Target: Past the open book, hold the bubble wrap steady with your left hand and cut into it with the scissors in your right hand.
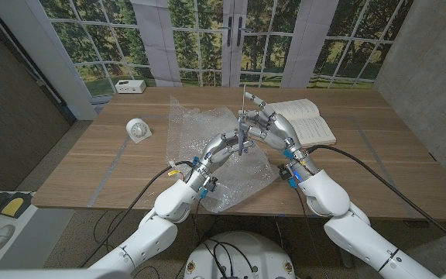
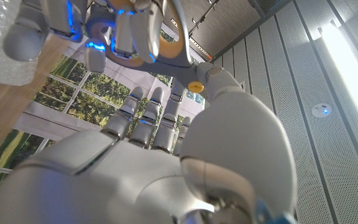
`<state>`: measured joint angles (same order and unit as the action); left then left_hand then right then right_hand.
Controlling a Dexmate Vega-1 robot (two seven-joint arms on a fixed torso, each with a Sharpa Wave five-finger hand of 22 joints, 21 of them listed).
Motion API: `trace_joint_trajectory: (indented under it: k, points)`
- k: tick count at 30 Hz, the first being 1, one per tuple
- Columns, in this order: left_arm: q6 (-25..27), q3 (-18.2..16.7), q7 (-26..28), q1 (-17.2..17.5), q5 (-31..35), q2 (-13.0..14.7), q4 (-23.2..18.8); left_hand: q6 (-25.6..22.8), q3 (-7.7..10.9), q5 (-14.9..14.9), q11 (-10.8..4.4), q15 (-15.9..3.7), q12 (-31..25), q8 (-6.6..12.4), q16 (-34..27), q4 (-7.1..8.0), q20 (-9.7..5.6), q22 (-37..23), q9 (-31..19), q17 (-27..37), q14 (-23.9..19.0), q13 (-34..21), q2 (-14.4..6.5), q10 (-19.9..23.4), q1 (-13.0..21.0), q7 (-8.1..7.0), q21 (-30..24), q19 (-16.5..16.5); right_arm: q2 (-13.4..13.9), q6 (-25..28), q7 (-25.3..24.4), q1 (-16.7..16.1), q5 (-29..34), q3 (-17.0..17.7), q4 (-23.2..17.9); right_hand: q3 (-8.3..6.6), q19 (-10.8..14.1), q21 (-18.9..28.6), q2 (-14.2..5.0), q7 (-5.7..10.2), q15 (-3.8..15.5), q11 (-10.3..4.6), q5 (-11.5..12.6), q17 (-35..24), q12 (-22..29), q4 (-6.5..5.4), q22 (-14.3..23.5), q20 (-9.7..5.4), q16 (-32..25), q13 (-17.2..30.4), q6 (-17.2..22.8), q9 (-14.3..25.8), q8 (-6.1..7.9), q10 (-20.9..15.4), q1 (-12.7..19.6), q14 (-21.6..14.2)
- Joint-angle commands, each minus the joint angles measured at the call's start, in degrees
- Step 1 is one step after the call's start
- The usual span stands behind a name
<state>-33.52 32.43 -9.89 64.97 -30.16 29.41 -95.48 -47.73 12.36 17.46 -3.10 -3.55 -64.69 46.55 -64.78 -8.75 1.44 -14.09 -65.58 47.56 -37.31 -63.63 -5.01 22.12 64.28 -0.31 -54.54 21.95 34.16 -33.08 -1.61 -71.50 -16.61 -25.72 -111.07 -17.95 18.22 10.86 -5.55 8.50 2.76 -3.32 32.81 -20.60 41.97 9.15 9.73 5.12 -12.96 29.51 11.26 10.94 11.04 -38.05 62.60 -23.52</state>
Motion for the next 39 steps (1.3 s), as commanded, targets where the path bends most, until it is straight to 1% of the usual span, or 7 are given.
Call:
trace_joint_trajectory:
  k: [1, 5, 14, 19, 23, 36, 39]
  points:
    - [-0.75, 0.24, -1.38, -0.48, -0.87, -0.41, 0.74, 2.21, 0.37, 0.63, -7.32, -6.50, -2.07, 24.36, 0.08, 0.02, 0.00, 0.12, -5.66, 0.02, -0.52, 0.33, -3.26, 9.23, 3.47, 0.96, -0.77, -0.29, 0.10, 1.25, -0.76, -0.33, -0.02, 0.28, -0.53, 0.20, -0.08, 0.26, 0.14, -0.40, 9.29, -8.77, 0.24, -0.25, 0.02, -0.65, 0.15, 0.03, -0.33, 1.85, 0.31, 0.11, -0.07, -9.16, -0.41, -0.37]
    - [-0.86, 0.25, -1.71, -0.67, -1.09, -0.50, 0.92, 2.77, 0.29, 0.74, -7.31, -6.45, -2.07, 25.30, -0.05, 0.09, 0.03, 0.25, -5.64, 0.01, -0.39, 0.45, -3.33, 9.26, 3.43, 1.05, -1.07, -0.47, 0.26, 1.60, -0.76, -0.35, -0.16, 0.29, -0.63, 2.50, 0.12, 0.31, 1.43, -1.25, 9.00, -8.48, -0.89, -0.44, -0.86, -2.02, 0.19, 0.82, -0.20, 1.43, -0.17, 0.14, -0.22, -7.32, -3.64, 0.39]
    - [-1.07, 0.30, -2.45, -1.19, -1.32, -0.65, 1.53, 3.20, 0.15, 0.92, -7.24, -6.49, -2.21, 27.32, -0.21, -0.03, -0.12, 0.54, -5.58, -0.19, -0.38, 0.53, -3.10, 9.38, 3.53, 1.10, -1.71, -0.62, 0.22, 1.74, -0.57, 0.05, -0.49, 0.13, -0.30, 4.94, -0.38, 0.18, 1.97, -2.00, 9.06, -8.09, -2.99, -0.69, -1.65, -3.24, 0.24, 1.58, 0.24, 1.43, -1.45, 0.20, -0.39, -4.70, -7.15, 2.31]
    - [-0.98, 0.20, -2.39, -1.29, -1.39, -0.73, 1.71, 3.40, 0.12, 1.00, -7.28, -6.55, -2.32, 28.30, -0.31, -0.01, -0.06, 0.69, -5.55, -0.28, -0.38, 0.45, -3.14, 9.33, 3.55, 1.06, -2.02, -0.73, -0.18, 1.37, -0.97, 0.17, -0.11, 0.12, 0.24, 6.98, -1.71, 0.06, 1.96, -2.34, 6.89, -7.03, -6.39, -0.55, -5.60, -3.56, 0.30, 2.62, 1.74, 0.90, -2.72, 0.23, -0.23, 5.51, -10.33, 8.21]
    - [-1.06, 0.08, -2.16, -1.20, -1.43, -0.89, 1.88, 4.01, 0.04, 1.13, -7.22, -6.56, -2.45, 29.91, -0.39, 0.03, -0.10, 0.94, -5.51, -0.32, -0.32, 0.48, -3.07, 9.31, 3.51, 1.06, -2.56, -0.96, -0.43, 0.85, -0.87, 0.32, -0.40, 0.09, 0.72, 8.25, -2.78, -0.04, 2.43, -2.63, 5.45, -5.29, -8.40, -0.45, -7.04, -4.17, 0.31, 2.97, 1.85, 1.32, -3.43, 0.24, -0.30, 10.26, -12.79, 10.87]
    - [-1.16, -0.01, -2.19, -1.11, -1.65, -1.06, 2.20, 4.75, -0.02, 1.44, -7.34, -6.49, -2.63, 32.84, -0.51, 0.00, -0.22, 1.43, -5.40, -0.63, -0.40, 0.59, -2.94, 9.16, 3.60, 1.13, -3.55, -1.36, -1.18, 0.23, -1.97, -0.02, -0.63, 0.75, 1.85, 9.64, -4.79, -0.02, 2.71, -3.41, 1.99, -1.19, -13.38, 1.37, -17.03, -3.76, 0.33, 3.76, 1.59, -2.10, -6.17, 0.22, 0.21, 24.33, -15.59, 17.49]
    - [-1.11, -0.07, -2.25, -1.07, -1.76, -0.96, 1.90, 5.03, 0.08, 1.60, -7.39, -6.35, -2.78, 33.65, -0.62, -0.08, -0.18, 1.59, -5.20, -0.28, -0.18, 0.49, -2.93, 9.08, 3.71, 1.16, -3.92, -1.55, -1.40, 0.22, -2.59, -0.29, -0.69, 1.14, 1.87, 9.66, -6.50, -0.42, 2.58, -3.47, 0.63, -0.79, -14.16, 1.85, -18.34, -3.53, 0.33, 3.51, 2.08, -3.00, -6.29, 0.20, 0.36, 24.76, -15.76, 20.23]
